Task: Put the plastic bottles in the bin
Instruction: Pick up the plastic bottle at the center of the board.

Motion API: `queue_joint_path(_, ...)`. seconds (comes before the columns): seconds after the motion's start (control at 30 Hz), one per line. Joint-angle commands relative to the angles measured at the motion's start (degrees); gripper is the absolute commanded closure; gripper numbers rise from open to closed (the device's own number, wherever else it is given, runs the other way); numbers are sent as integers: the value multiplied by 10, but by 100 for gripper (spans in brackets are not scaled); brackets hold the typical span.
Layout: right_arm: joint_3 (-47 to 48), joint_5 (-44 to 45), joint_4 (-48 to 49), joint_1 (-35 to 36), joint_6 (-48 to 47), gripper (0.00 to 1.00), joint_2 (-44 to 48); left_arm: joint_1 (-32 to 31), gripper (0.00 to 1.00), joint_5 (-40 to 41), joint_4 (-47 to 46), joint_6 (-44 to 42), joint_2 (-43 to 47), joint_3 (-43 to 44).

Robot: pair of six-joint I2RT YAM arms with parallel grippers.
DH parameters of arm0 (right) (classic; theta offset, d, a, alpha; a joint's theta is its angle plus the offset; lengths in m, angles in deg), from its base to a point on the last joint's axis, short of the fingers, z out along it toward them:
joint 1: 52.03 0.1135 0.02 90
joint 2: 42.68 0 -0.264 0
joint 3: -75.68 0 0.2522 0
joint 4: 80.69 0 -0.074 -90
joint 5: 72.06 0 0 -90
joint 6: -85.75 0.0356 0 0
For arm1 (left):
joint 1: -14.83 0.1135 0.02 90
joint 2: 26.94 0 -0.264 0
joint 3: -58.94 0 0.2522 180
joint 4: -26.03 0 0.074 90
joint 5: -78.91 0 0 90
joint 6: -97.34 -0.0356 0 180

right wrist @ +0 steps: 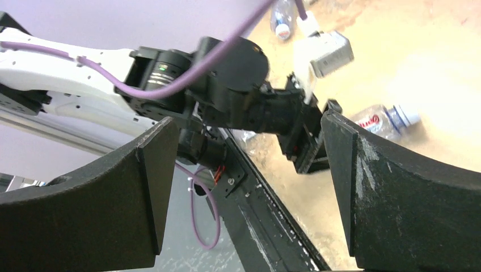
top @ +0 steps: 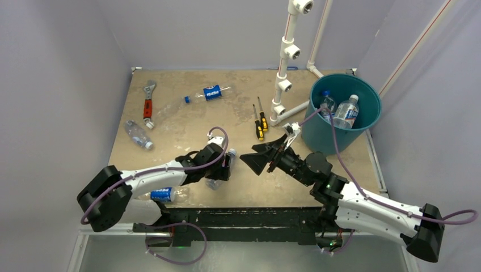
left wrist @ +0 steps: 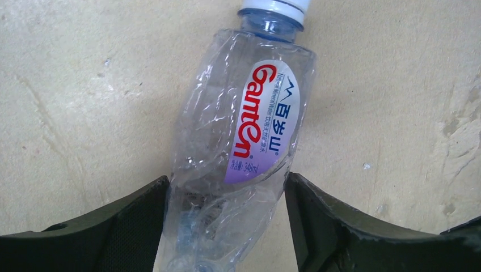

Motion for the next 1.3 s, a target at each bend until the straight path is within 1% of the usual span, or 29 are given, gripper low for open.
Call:
queue_joint_path(0.0, 57, -18, -34, 3, -58, 5, 24, -15, 27, 16, 26, -25, -37, 38)
queue_joint_path(0.23, 75, -27, -69, 3, -85, 3, 51, -48, 21, 71, 76, -42, -76, 76)
queue_joint_path(0.33, 82, -23, -83, 3, -91, 3, 55, -67, 19, 113, 107, -46, -96, 95)
queue_joint_path(0.4, 85, -22, -88, 3, -95, 3, 56, -77, 20, 136, 120, -45, -105, 104)
queue_joint_path(0.43, 87, -23, -90, 3, -97, 3, 56, -80, 22, 142, 122, -46, -107, 106)
queue_joint_path(0.57, 96, -25, -98, 3, -106, 3, 57, -85, 42, 153, 120, -39, -97, 106)
queue_joint_path(0.67, 108, -28, -106, 3, -113, 3, 58, -86, 56, 158, 113, -32, -71, 101)
queue_joint_path(0.77, 128, -32, -120, 3, -127, 3, 62, -86, 63, 164, 108, -25, -18, 96)
queue_joint_path(0.83, 144, -33, -133, 3, -140, 3, 68, -86, 67, 169, 105, -24, 42, 92)
queue_joint_path(1.0, 170, -37, -141, 3, -167, 2, 88, -86, 70, 148, 66, -41, 195, 87)
queue_joint_path(1.13, 167, -44, -117, 3, -177, 2, 103, -86, 70, 113, 1, -69, 311, 70)
queue_joint_path(1.27, 158, -42, -98, 2, -177, 3, 105, -86, 69, 31, -109, -127, 405, 29)
